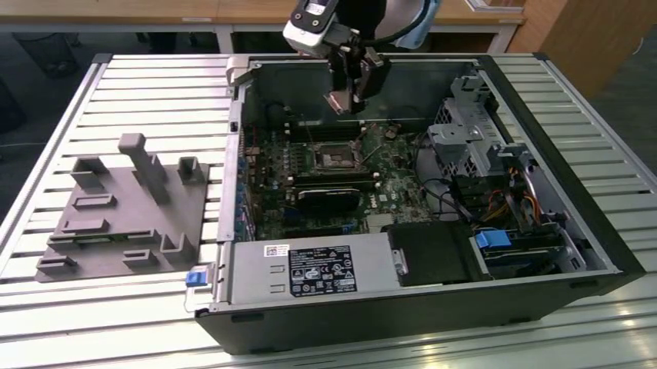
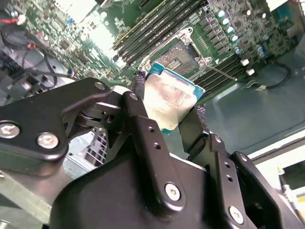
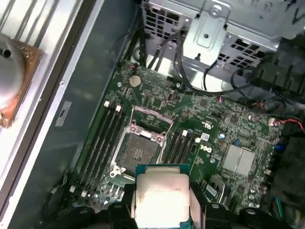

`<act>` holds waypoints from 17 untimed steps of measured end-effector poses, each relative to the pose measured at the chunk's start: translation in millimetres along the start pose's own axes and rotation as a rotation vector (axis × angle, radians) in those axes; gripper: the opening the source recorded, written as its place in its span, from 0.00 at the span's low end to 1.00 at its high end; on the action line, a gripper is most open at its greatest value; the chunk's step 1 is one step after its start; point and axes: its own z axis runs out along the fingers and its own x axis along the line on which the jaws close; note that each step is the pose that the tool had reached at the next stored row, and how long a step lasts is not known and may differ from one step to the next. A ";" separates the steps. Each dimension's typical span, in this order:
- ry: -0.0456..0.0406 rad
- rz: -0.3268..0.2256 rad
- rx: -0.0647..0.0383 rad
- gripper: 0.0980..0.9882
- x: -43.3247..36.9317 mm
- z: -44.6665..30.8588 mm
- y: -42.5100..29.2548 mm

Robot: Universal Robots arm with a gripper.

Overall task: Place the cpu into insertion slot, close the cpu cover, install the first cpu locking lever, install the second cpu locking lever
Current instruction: 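Place the cpu into insertion slot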

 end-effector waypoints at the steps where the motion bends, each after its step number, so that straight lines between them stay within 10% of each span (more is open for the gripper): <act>1: -0.0012 0.016 0.000 0.49 0.0 0.4 0.0; 17: -0.0216 0.242 -0.002 0.49 0.1 6.9 -0.8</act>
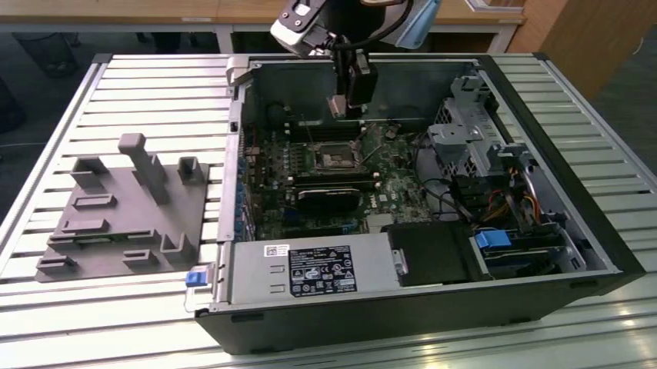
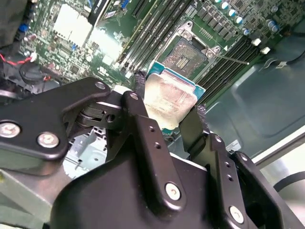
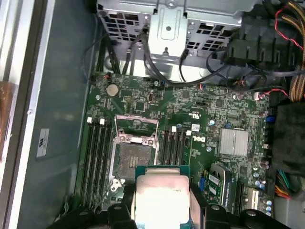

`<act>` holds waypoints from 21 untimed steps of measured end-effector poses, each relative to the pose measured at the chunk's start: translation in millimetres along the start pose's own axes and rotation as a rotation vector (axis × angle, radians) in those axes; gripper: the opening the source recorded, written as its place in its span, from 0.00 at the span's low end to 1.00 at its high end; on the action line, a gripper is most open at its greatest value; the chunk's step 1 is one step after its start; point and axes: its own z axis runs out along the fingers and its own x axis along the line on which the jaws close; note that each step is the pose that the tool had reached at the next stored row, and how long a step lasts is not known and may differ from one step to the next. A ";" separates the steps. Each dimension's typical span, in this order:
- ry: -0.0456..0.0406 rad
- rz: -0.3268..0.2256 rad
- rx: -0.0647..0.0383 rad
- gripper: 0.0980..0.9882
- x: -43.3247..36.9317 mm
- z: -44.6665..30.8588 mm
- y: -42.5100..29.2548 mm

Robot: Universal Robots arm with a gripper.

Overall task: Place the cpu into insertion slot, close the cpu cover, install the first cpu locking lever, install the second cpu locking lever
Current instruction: 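Place the cpu into insertion slot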

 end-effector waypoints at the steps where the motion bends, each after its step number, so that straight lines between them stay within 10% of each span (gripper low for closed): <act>1: -0.0011 0.010 0.000 0.49 0.1 0.8 -0.5; 21: -0.0070 0.044 0.002 0.49 2.1 24.0 -2.5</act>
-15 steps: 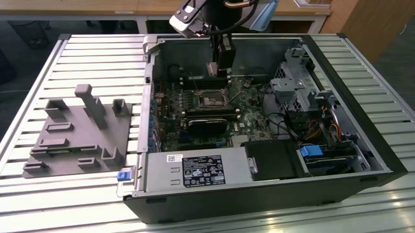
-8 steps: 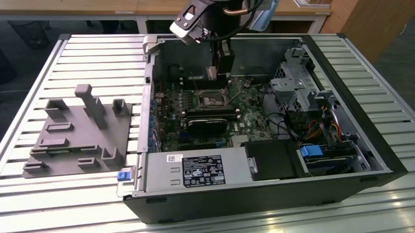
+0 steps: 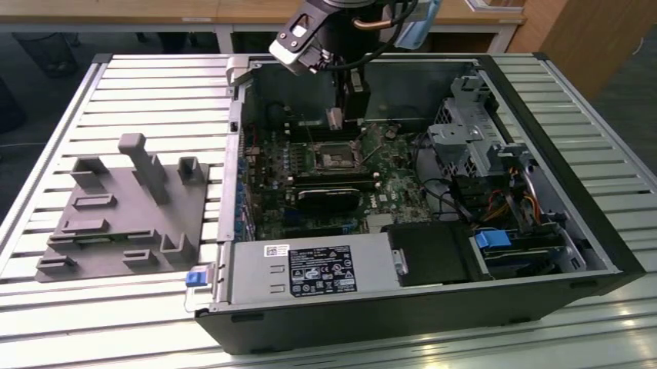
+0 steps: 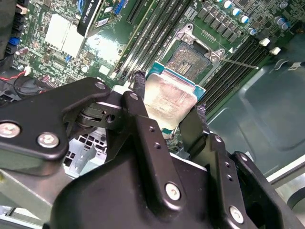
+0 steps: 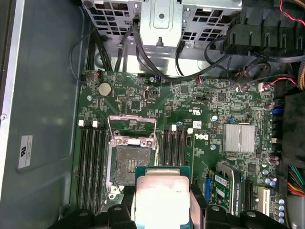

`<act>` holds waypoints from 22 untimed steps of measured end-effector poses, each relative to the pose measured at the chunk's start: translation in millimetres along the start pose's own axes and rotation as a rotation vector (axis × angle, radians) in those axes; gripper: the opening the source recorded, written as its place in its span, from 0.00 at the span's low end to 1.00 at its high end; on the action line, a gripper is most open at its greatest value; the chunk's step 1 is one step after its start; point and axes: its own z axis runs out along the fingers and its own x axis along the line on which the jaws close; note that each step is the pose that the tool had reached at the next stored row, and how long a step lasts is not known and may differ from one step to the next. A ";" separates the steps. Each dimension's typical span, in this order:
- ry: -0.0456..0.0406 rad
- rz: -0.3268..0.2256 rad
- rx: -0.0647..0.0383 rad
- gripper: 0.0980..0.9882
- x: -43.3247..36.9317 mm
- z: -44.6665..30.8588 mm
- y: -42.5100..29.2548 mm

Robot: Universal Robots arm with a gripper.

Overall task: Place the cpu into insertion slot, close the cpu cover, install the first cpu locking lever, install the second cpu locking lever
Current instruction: 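Place the cpu into insertion slot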

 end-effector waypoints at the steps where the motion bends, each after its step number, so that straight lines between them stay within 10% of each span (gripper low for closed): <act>1: 0.0000 0.000 0.000 0.49 0.0 0.1 0.0; 22: -0.0004 0.009 0.004 0.49 0.0 2.8 -0.2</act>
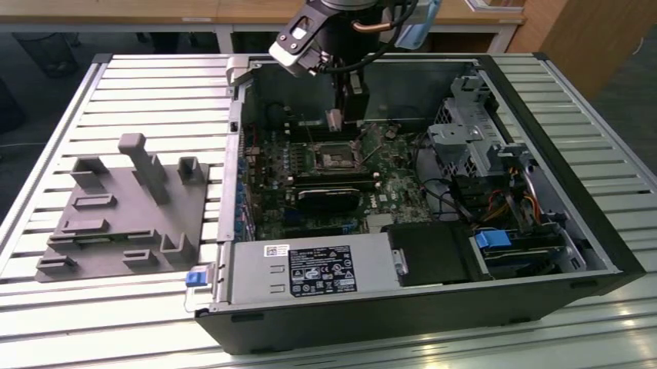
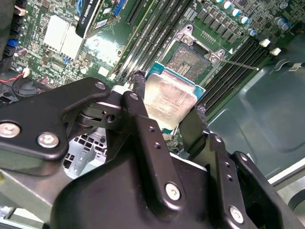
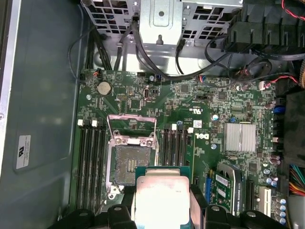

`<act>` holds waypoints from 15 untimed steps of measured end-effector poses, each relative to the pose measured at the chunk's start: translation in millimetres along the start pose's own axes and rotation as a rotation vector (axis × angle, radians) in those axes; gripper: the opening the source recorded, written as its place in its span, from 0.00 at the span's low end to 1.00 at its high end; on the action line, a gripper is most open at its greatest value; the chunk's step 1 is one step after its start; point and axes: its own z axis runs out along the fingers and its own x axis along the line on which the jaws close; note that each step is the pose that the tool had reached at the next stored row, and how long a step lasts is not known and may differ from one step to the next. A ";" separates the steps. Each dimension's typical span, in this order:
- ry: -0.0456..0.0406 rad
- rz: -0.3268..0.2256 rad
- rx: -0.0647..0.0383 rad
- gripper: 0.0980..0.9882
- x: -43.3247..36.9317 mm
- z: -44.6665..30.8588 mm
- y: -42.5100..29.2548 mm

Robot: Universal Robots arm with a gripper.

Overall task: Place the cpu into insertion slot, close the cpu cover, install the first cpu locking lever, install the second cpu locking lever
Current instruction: 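Place the cpu into insertion slot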

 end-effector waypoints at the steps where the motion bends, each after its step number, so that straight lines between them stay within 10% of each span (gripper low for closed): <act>1: -0.0003 0.005 0.000 0.49 0.0 0.3 0.0; 15: -0.0010 0.013 0.000 0.49 0.0 5.0 -1.7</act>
